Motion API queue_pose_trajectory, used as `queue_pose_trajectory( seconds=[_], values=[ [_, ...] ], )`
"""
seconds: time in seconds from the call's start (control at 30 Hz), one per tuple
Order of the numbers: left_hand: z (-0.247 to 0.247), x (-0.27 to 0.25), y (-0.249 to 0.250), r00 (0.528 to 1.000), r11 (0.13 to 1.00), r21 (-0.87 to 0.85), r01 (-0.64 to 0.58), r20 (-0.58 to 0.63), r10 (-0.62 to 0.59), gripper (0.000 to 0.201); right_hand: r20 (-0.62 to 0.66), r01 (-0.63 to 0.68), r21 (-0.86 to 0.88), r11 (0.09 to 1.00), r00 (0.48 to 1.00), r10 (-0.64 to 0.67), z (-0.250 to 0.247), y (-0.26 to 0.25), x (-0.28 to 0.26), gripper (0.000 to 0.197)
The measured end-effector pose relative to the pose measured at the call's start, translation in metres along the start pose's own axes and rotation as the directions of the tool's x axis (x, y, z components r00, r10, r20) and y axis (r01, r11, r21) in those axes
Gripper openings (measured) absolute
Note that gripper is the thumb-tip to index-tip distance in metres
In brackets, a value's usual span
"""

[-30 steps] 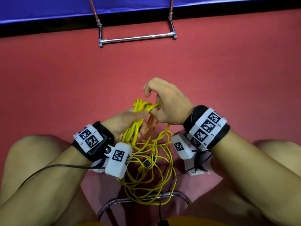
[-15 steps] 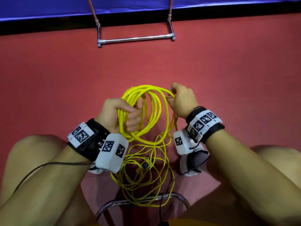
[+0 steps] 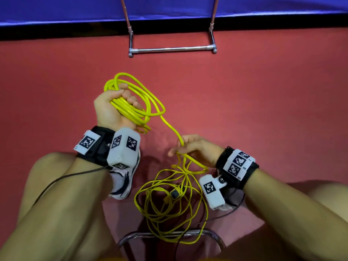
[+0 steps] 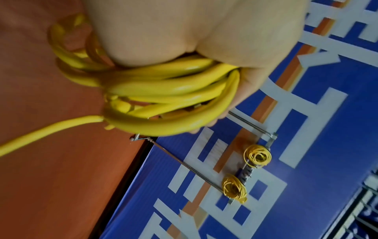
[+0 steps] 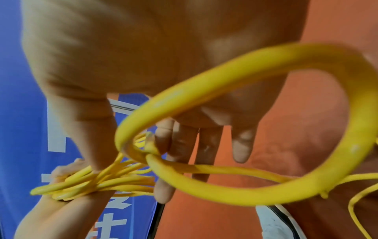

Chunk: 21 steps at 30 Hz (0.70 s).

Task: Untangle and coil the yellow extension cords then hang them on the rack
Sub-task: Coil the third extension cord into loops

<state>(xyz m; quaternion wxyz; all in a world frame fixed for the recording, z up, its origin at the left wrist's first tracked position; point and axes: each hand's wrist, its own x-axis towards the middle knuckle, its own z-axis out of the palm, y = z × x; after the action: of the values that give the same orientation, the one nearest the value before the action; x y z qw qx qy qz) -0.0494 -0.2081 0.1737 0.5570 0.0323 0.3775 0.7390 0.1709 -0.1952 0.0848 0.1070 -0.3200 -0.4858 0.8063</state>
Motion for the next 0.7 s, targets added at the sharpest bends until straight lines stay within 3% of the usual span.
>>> queue_pose_trajectory(
  seconds=[0.1, 0.17, 0.3, 0.43, 0.5, 0.6, 0.67, 0.7],
  values=[
    [-0.004, 0.005, 0.003, 0.995, 0.994, 0.062, -0.086, -0.048, 0.089, 0.016, 0.029, -0.014, 0.049, 0.999, 1.0, 0.012, -0.004, 0.004, -0.002, 0.031],
    [-0.009, 0.012, 0.001, 0.988, 0.986, 0.11, -0.123, -0.078, 0.131, 0.02, 0.03, -0.018, 0.052, 0.998, 0.999, 0.016, -0.006, -0.001, -0.006, 0.031],
    [-0.013, 0.017, -0.017, 0.961, 0.931, 0.272, -0.243, -0.062, 0.269, 0.023, -0.024, -0.034, -0.179, 0.983, 0.999, 0.031, 0.004, -0.001, -0.009, 0.008],
    [-0.013, 0.014, -0.034, 0.941, 0.809, 0.5, -0.31, 0.038, 0.337, 0.032, -0.019, -0.073, -0.427, 0.901, 0.997, 0.071, 0.018, 0.009, -0.014, 0.023],
    [-0.015, 0.012, -0.039, 0.947, 0.695, 0.65, -0.309, 0.144, 0.287, 0.038, -0.029, -0.046, -0.467, 0.883, 0.999, 0.037, 0.024, 0.007, -0.013, 0.024],
    [-0.017, 0.005, -0.047, 0.946, 0.403, 0.855, -0.325, 0.302, 0.12, 0.037, -0.067, -0.035, -0.336, 0.941, 0.998, 0.013, 0.022, -0.001, -0.01, 0.02],
    [-0.015, -0.001, -0.05, 0.928, 0.203, 0.909, -0.365, 0.373, -0.003, 0.024, -0.016, 0.005, -0.353, 0.936, 1.0, -0.011, 0.017, -0.007, -0.011, 0.017],
    [-0.015, -0.002, -0.051, 0.921, 0.151, 0.917, -0.37, 0.383, -0.075, 0.01, 0.011, 0.044, -0.372, 0.927, 0.999, -0.043, 0.016, -0.01, -0.012, 0.017]
  ],
)
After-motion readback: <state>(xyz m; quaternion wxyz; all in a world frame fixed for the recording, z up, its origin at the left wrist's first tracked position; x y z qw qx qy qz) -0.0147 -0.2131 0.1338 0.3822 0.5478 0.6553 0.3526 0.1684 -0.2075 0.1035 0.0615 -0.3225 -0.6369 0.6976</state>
